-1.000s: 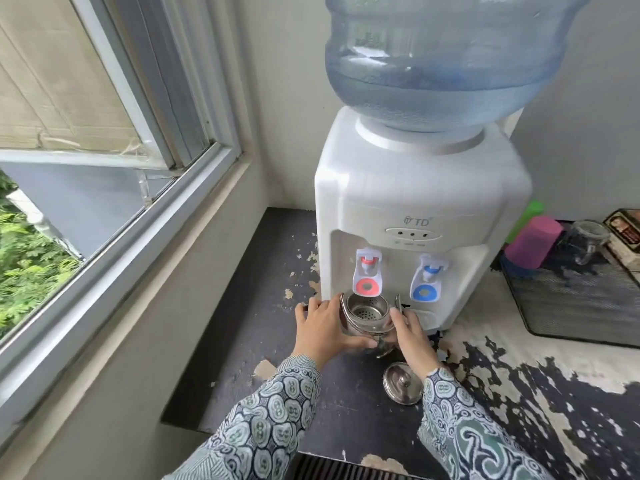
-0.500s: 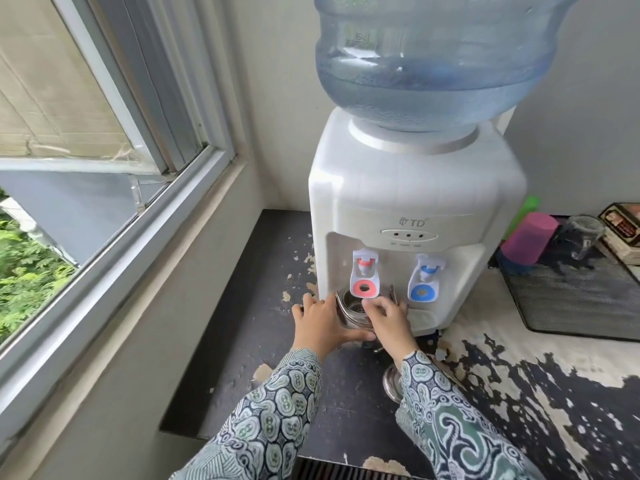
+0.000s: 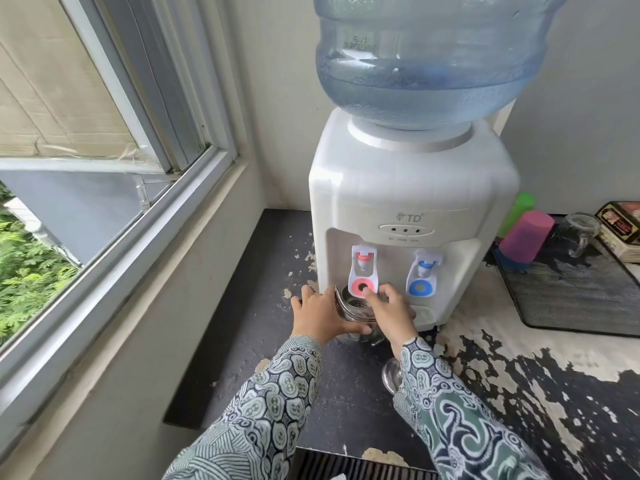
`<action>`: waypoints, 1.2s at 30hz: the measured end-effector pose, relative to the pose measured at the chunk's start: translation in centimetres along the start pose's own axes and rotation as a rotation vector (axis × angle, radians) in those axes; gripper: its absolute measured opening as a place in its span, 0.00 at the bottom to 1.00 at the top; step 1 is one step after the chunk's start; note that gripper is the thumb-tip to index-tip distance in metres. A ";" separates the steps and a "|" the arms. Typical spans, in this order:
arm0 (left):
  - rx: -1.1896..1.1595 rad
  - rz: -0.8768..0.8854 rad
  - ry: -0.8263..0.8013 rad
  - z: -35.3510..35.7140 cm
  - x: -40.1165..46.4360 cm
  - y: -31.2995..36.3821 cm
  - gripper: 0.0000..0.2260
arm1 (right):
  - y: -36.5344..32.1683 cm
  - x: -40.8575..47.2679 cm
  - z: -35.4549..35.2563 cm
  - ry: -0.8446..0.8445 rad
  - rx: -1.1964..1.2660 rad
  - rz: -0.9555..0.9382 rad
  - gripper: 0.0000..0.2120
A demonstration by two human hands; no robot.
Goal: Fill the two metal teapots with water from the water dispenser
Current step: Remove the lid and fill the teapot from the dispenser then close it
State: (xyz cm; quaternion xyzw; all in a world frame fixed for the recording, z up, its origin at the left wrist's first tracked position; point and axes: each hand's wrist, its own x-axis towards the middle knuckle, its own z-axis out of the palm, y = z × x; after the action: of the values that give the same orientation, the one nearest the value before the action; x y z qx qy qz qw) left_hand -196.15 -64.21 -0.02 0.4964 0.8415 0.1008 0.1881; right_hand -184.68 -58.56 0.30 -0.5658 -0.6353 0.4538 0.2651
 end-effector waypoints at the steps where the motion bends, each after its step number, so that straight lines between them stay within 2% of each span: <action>1: -0.001 -0.001 -0.002 -0.1 -0.1 0.1 0.46 | -0.1 -0.2 -0.1 0.059 -0.036 -0.040 0.12; 3: 0.001 -0.001 -0.006 -0.3 -0.2 0.1 0.46 | -0.3 -0.8 -0.2 0.118 -0.048 -0.097 0.12; 5: 0.009 0.003 -0.007 -0.4 -0.2 0.2 0.46 | -1.2 -1.4 -0.8 0.094 -0.006 -0.088 0.13; 7: 0.015 0.004 -0.015 -0.5 -0.2 0.2 0.46 | -2.7 -1.6 -1.8 0.073 0.025 -0.166 0.14; 10: 0.007 0.002 -0.029 -0.6 -0.2 0.2 0.46 | -4.1 -1.3 -3.2 0.054 0.175 -0.286 0.17; 12: 0.006 -0.002 -0.033 -0.5 -0.1 0.2 0.46 | -3.1 -1.5 -3.7 0.047 0.265 -0.262 0.18; 15: 0.003 -0.001 -0.026 -0.5 0.1 0.1 0.45 | 0.4 -1.8 -3.0 -0.020 0.128 -0.224 0.10; 16: 0.004 0.004 -0.021 -0.5 0.1 0.0 0.45 | 1.5 -1.8 -2.6 -0.062 0.052 -0.215 0.11; 19: 0.010 0.021 -0.017 -0.5 0.0 -0.1 0.44 | 2.9 -2.1 -1.9 -0.169 -0.025 -0.227 0.20; 27: 0.030 0.024 -0.051 -0.8 0.3 -0.2 0.47 | 3.2 -1.7 -2.4 -0.205 0.020 -0.196 0.29; 33: 0.050 0.031 -0.059 -0.7 0.9 -0.5 0.48 | 2.8 -1.9 -3.0 -0.296 -0.071 -0.163 0.38; 36: 0.061 0.039 -0.055 -0.7 1.1 -0.6 0.47 | 2.6 -1.9 -3.0 -0.290 -0.117 -0.168 0.39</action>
State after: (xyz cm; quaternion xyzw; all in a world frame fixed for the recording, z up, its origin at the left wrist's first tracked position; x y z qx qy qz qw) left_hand -197.35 -63.55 0.14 0.5209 0.8287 0.0649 0.1940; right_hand -180.44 -59.71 -0.29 -0.4538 -0.7374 0.4690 0.1743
